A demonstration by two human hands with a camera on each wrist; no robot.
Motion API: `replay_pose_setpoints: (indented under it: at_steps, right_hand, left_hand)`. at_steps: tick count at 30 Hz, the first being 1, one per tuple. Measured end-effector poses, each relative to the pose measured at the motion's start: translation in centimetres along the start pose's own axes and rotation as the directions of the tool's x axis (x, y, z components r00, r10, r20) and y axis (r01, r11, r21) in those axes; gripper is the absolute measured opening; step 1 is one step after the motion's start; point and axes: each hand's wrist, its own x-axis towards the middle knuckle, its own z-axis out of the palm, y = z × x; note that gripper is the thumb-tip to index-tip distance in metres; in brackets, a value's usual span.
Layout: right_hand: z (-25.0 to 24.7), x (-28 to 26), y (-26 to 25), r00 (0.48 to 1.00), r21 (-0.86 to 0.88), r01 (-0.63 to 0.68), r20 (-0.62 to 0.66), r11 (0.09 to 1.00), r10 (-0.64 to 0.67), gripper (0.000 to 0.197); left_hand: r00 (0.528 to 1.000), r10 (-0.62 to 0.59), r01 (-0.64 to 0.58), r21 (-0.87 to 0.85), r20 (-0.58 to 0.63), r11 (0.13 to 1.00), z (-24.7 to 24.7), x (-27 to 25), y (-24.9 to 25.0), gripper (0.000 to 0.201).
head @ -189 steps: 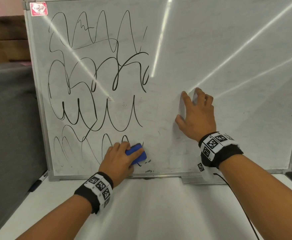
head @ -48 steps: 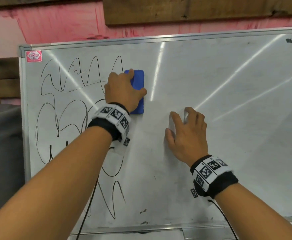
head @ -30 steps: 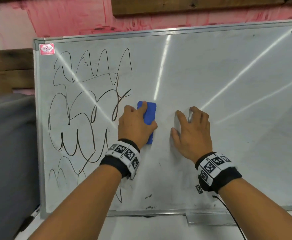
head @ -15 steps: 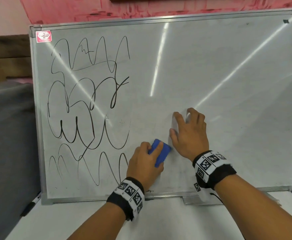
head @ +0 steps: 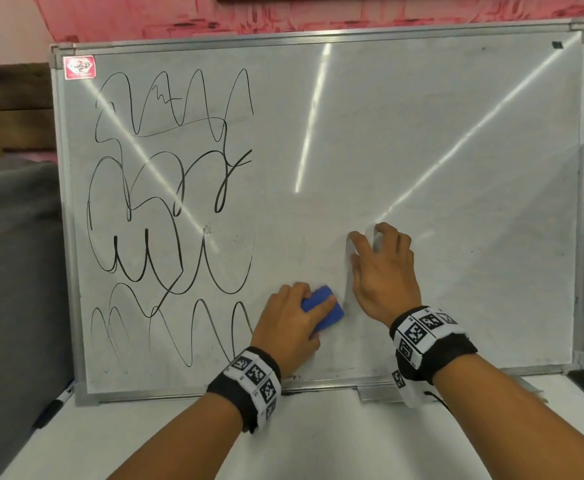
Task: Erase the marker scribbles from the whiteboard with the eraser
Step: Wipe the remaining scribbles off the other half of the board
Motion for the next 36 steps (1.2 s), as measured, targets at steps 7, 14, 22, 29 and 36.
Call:
replay_pose_setpoints:
  at_steps: [7,14,22,29,36]
  right_hand:
    - [0.1,-0.5,-0.7,1.000,-0.004,-0.006,0.011,1.000,0.006,0.037]
    - [0.4,-0.9,-1.6,1.000,0.008,0.000,0.013,1.000,0.000,0.039]
    - [0.9,-1.5,-2.9,0.999,-0.018,0.001,0.037,1.000,-0.001,0.043]
    - [0.8,-1.5,-2.8,0.997,-0.027,-0.001,0.073,1.000,0.003,0.046]
    - [1.0,-1.8,-2.9,0.997,-0.023,-0.015,0.081,1.000,0.016,0.049]
  left_hand:
    - [0.988,0.138,-0.142,0.064,0.075,0.988,1.7,-3.8,-1.0,0.067]
    - [0.946,-0.322,0.318,-0.079,-0.036,0.945,-1.3,-5.1,-3.2,0.071]
    - [0.852,-0.475,0.484,0.015,0.219,0.875,-1.2,-7.6,-1.3,0.050]
    - [0.785,-0.615,0.619,-0.104,0.073,0.778,-3.5,-5.0,-3.8,0.063]
    - [0.764,-0.629,0.643,-0.087,0.146,0.761,-2.9,-6.2,-3.7,0.067]
